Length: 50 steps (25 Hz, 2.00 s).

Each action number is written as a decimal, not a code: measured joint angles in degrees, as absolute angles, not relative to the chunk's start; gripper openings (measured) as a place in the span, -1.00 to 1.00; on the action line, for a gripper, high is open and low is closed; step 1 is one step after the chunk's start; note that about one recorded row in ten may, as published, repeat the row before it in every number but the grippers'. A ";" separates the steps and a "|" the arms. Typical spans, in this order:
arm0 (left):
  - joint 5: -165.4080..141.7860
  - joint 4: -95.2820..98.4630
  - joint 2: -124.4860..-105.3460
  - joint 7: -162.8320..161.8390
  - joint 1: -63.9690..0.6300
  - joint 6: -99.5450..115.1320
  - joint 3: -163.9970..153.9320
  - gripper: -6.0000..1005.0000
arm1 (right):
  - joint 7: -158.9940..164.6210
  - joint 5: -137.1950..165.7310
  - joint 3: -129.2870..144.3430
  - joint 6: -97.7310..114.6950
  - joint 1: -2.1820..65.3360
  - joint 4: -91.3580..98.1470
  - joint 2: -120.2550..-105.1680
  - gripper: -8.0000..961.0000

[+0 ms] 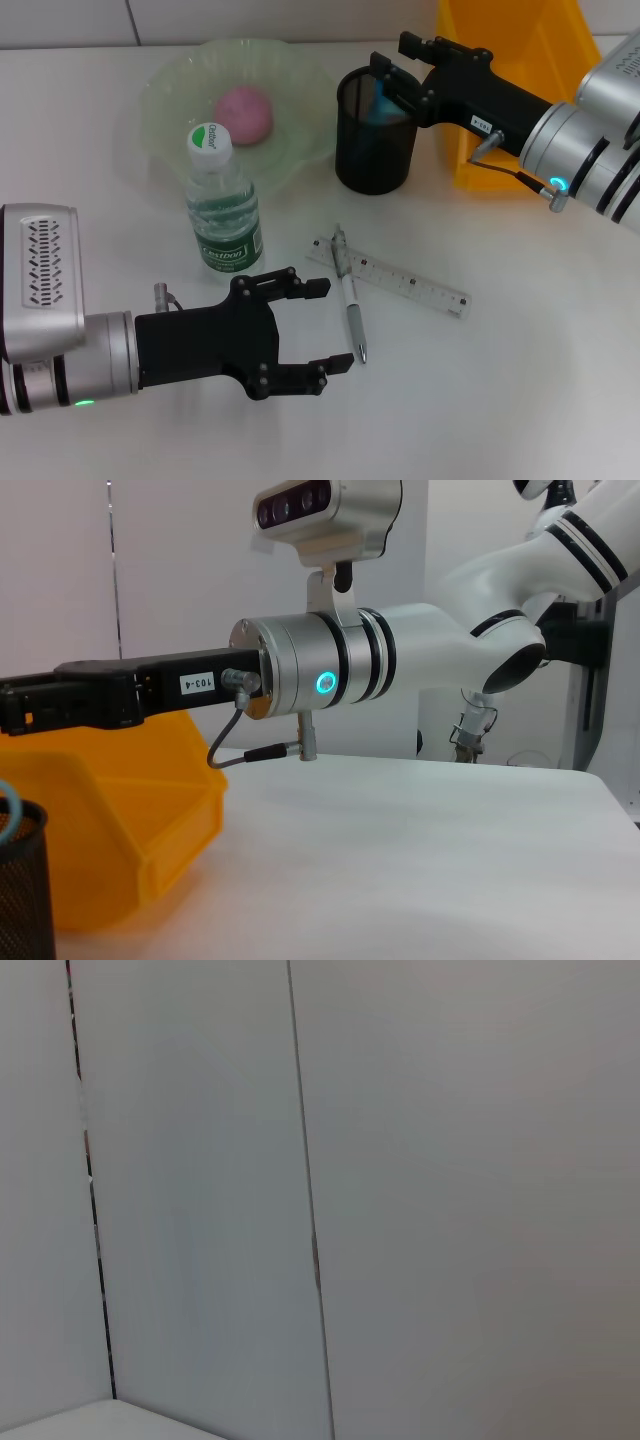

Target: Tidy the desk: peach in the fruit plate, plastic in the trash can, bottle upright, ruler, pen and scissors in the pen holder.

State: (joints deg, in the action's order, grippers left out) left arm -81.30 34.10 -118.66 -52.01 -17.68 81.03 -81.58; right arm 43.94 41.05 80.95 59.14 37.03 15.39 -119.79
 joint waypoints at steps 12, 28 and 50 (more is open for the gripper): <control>-81.30 34.58 -118.56 -51.89 -16.82 82.51 -81.17 0.62 | 58.55 45.63 80.65 61.35 29.48 29.02 -119.20 0.36; -81.58 34.80 -118.23 -51.85 -12.41 90.11 -75.86 0.62 | 135.50 125.32 61.46 92.99 35.96 73.03 -115.75 0.61; -81.74 34.44 -118.21 -52.00 -12.92 89.71 -76.17 0.62 | 121.34 138.10 73.71 84.59 45.30 57.29 -119.29 0.59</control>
